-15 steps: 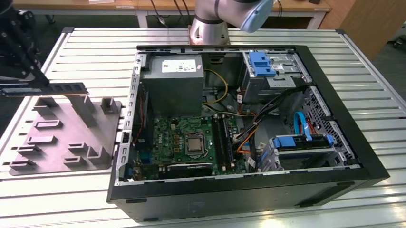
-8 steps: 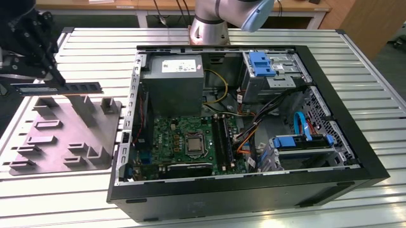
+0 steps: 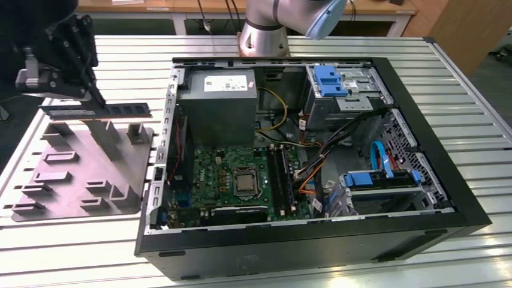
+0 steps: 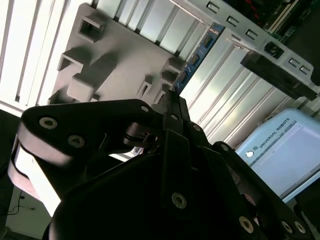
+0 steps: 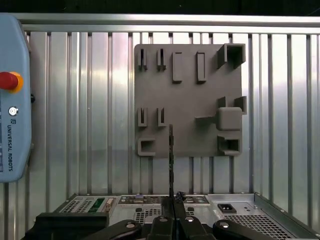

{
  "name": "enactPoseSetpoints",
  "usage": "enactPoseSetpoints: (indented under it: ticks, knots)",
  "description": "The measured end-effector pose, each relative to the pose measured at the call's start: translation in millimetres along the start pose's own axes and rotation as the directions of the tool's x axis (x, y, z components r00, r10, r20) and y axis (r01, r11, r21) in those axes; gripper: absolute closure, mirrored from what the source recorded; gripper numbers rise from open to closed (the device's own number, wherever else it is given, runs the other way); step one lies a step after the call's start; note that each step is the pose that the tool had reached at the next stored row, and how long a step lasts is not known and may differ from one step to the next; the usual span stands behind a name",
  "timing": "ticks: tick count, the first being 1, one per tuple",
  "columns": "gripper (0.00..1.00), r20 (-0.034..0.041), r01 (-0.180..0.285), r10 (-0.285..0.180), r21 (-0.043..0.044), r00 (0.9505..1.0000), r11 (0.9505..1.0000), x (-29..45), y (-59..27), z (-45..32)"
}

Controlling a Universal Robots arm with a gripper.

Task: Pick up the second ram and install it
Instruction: 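Pick up the second ram and move it above second insertion slot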

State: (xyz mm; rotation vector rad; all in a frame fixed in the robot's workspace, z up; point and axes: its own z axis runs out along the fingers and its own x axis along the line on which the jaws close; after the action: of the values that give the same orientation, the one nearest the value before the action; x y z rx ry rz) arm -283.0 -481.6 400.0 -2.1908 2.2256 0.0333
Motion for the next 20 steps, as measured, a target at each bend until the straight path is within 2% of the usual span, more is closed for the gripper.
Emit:
enactPoseSetpoints:
  ticks: [20]
  knots:
    - [0.89, -0.0001, 0.0, 0.0, -0.0023, 1.0, 1.0, -1.3, -90.6, -0.2]
